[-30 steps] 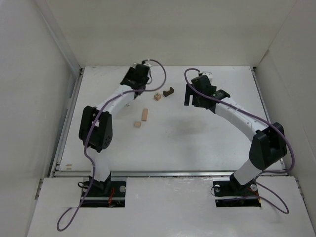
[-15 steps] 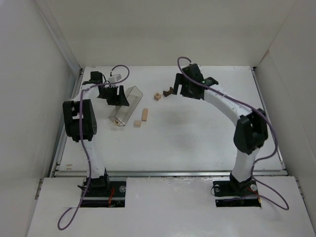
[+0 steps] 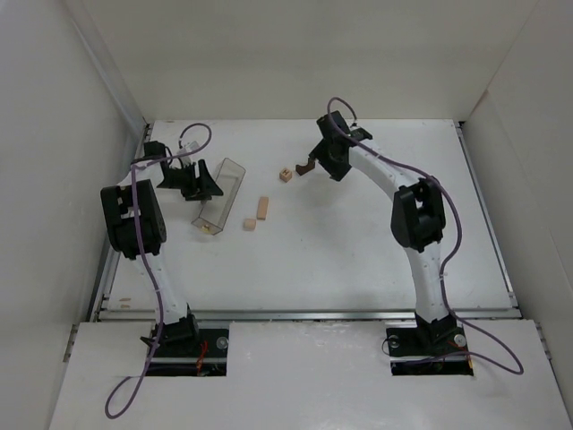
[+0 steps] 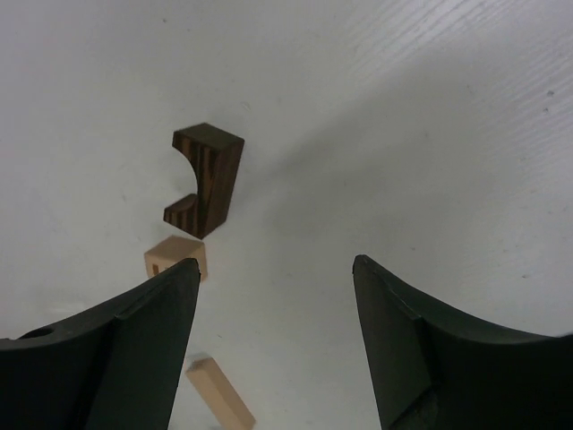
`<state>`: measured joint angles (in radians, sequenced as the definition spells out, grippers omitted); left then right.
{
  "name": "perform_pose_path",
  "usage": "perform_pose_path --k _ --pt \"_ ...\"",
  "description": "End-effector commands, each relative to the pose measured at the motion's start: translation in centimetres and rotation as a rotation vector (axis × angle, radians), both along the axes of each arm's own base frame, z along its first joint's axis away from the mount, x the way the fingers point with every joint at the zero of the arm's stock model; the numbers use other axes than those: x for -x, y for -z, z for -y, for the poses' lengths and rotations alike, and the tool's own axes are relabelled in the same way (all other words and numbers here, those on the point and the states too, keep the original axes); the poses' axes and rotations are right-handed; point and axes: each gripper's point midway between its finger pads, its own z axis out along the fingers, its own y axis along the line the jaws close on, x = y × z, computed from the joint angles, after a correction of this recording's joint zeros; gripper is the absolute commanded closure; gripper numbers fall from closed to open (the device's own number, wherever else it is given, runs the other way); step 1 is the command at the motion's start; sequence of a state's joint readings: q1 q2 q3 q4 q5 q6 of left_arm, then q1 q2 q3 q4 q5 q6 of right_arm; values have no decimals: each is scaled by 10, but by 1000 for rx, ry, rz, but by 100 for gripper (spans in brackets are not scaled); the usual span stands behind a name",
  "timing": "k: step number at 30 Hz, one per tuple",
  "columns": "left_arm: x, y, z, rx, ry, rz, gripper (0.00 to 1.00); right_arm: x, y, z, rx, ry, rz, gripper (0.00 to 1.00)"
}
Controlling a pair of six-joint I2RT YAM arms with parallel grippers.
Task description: Build the wood block tower
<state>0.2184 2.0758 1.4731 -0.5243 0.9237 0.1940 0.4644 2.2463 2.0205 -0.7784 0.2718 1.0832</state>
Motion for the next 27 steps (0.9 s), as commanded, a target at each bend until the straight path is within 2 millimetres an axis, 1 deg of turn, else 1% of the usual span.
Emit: perform_pose_path --k 1,2,3,4,5,6,8,9,10,11,12,13,14,15,16,17,18,19,21,22,23,24,25,26,27 --pt "-16 9 -32 -226 -101 51 67 -19 -11 -11 -102 104 26 26" --pt "-18 10 -35 -239 -119 46 63 -21 -7 -13 -108 99 21 27" --pt "-20 11 -38 -254 -134 46 53 -26 -8 -16 -119 107 30 27" --pt "-20 14 -43 -285 -147 40 47 -26 2 -19 -122 100 11 27" --pt "-22 15 -46 -301 -163 40 45 -28 5 -20 -122 100 11 29" --pt "-24 16 -50 -320 -172 45 43 -32 3 -22 -127 100 19 29" --pt "-24 20 -58 -364 -200 30 34 -34 10 -25 -132 95 12 30" --pt "-28 18 -61 -378 -208 38 31 -34 10 -25 -137 102 12 30" --pt "-30 16 -64 -391 -215 45 28 -36 15 -26 -136 103 11 31" --pt "-30 17 -68 -415 -226 40 20 -34 21 -28 -141 96 -5 31" --pt "-30 18 -71 -428 -232 37 18 -37 16 -32 -161 87 8 33" --pt "-33 16 -73 -440 -239 45 16 -40 20 -33 -164 87 12 33" --pt "-31 17 -75 -453 -232 40 16 -42 23 -37 -175 80 12 33" --pt "-31 18 -78 -470 -239 36 16 -44 22 -38 -180 79 20 34" --pt "-32 14 -78 -475 -233 51 16 -45 23 -44 -176 73 27 34" --pt "-31 15 -80 -486 -238 48 16 -50 19 -44 -177 77 44 34" --pt "-33 3 -81 -495 -236 83 16 -49 24 -48 -164 76 44 34" --pt "-34 -2 -81 -496 -238 93 16 -49 24 -48 -164 76 44 37" --pt "-35 -15 -84 -517 -234 132 16 -51 36 -48 -157 77 33 40" --pt "-35 -19 -86 -526 -240 141 16 -53 31 -48 -155 82 46 41" --pt "-36 -23 -81 -526 -232 152 16 -53 39 -47 -149 83 36 44" --pt "-36 -27 -81 -527 -234 161 16 -53 39 -47 -149 83 36 44" --pt "-39 -37 -82 -530 -241 187 16 -53 41 -50 -157 76 30 46" --pt "-39 -37 -82 -530 -241 187 16 -53 41 -52 -170 78 25 50" --pt "-39 -44 -82 -536 -238 206 16 -53 46 -54 -177 72 19 52"
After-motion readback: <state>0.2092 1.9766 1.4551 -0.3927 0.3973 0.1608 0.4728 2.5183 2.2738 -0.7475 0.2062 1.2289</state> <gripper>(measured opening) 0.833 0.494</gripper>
